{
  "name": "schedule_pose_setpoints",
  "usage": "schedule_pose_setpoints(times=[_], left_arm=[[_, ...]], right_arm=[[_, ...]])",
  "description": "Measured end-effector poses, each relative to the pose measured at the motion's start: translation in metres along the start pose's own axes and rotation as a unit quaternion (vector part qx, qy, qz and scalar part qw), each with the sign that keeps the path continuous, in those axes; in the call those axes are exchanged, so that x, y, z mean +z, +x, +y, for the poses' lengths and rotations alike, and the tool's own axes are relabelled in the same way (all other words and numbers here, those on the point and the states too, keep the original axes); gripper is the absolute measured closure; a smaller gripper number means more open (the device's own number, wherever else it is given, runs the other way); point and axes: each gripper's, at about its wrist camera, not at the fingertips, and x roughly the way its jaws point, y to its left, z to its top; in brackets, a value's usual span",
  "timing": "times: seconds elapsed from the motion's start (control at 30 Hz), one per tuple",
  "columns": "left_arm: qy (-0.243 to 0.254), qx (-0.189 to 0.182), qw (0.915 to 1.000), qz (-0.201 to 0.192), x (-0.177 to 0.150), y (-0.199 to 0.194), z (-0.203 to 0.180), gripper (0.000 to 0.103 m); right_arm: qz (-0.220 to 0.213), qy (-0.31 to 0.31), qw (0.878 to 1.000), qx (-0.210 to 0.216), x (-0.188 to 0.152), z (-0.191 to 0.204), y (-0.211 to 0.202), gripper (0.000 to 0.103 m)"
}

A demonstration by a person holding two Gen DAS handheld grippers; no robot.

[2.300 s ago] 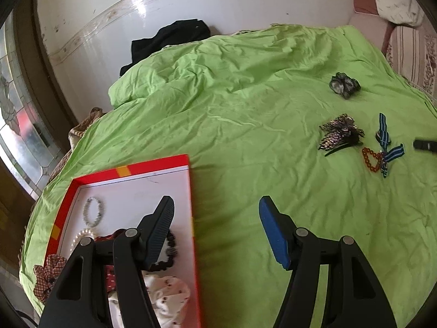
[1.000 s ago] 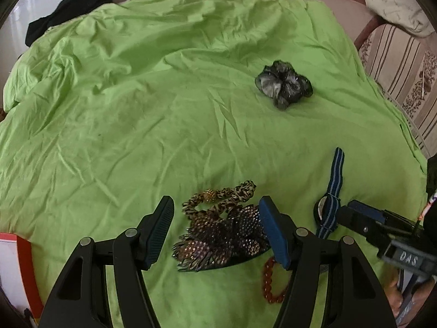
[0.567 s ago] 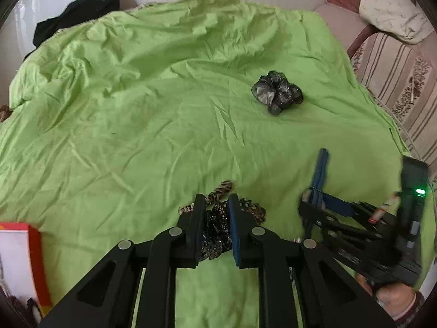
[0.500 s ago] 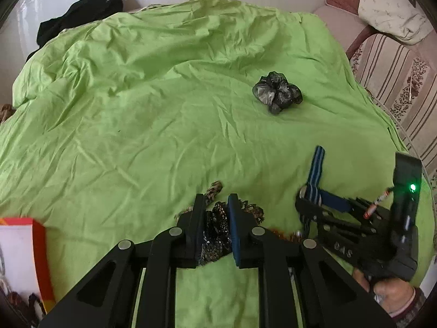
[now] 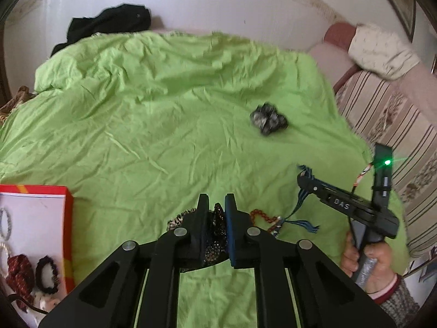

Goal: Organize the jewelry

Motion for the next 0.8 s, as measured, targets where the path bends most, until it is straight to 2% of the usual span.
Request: schedule_pose_setpoints(times=[0.2, 0.37, 0.8], left_arm=[[-0.019, -0.016, 0.9995, -0.017, -0.006, -0.035, 0.005, 0.092], [-0.043, -0.051, 0.9972, -0.032, -0.012, -0.059, 0.010, 0.092], [-0.038, -0.038, 0.9980, -0.034, -0.033, -0.081, 0.004, 0.092]], right_arm=[[-0.019, 0.003, 1.000, 0.021, 0.006, 0.006, -0.022, 0.055], [-0.028, 0.000, 0.999, 0.039, 0.007, 0.013, -0.040, 0.055], [-0.042, -0.007, 0.996, 0.073, 0.002, 0.025, -0.078, 0.055]])
